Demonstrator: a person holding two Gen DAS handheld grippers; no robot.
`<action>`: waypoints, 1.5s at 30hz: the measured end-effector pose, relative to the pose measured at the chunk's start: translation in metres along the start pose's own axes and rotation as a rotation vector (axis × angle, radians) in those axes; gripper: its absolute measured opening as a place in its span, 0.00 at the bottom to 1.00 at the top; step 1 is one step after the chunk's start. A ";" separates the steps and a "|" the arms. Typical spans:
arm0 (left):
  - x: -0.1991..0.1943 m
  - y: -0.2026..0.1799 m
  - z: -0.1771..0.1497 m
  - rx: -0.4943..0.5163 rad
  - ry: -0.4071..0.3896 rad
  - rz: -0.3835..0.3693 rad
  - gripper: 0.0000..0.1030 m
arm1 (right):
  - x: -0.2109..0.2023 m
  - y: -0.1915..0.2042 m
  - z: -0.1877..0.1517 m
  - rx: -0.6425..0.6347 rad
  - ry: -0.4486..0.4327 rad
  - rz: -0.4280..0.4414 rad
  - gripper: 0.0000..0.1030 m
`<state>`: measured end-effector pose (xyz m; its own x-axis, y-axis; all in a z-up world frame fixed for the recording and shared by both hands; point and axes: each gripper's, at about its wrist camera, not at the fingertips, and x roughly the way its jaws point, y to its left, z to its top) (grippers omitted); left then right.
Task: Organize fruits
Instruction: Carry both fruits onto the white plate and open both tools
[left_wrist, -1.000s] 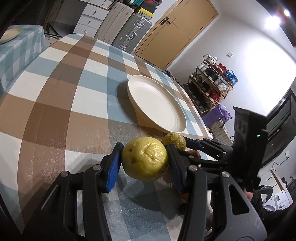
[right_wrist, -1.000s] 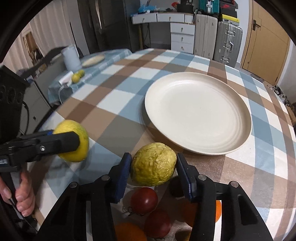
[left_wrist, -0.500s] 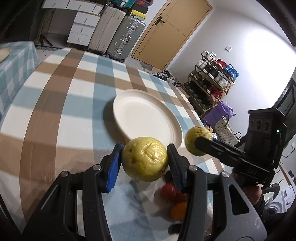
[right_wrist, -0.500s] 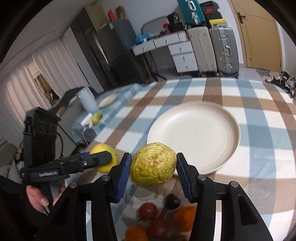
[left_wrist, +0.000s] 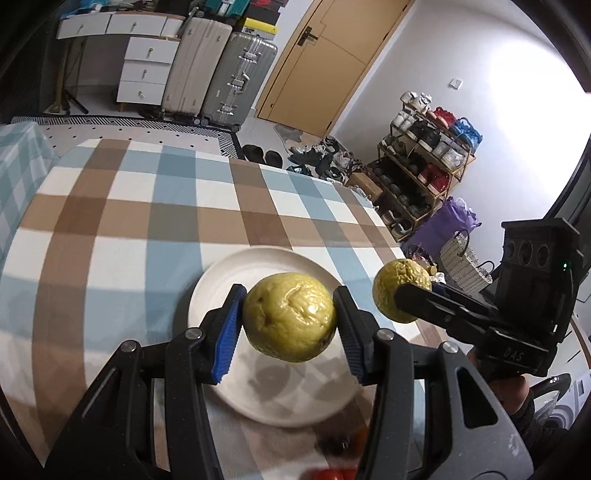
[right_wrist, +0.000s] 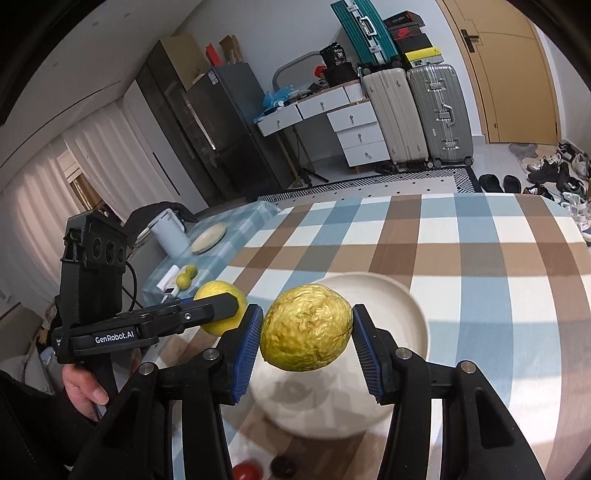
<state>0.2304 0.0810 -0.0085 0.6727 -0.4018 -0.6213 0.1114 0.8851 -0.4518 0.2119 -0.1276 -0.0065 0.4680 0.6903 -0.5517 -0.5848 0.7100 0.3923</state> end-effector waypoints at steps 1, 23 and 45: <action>0.010 0.001 0.004 0.000 0.012 -0.006 0.44 | 0.004 -0.004 0.004 0.003 0.003 0.001 0.48; 0.117 0.040 0.018 -0.030 0.117 0.022 0.44 | 0.107 -0.065 0.012 0.090 0.148 -0.011 0.49; 0.009 -0.006 -0.001 0.043 -0.021 0.202 0.82 | -0.003 -0.033 0.010 0.152 -0.060 -0.015 0.85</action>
<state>0.2349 0.0722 -0.0118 0.6994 -0.2103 -0.6831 0.0035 0.9567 -0.2909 0.2366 -0.1518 -0.0103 0.5171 0.6837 -0.5150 -0.4730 0.7297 0.4938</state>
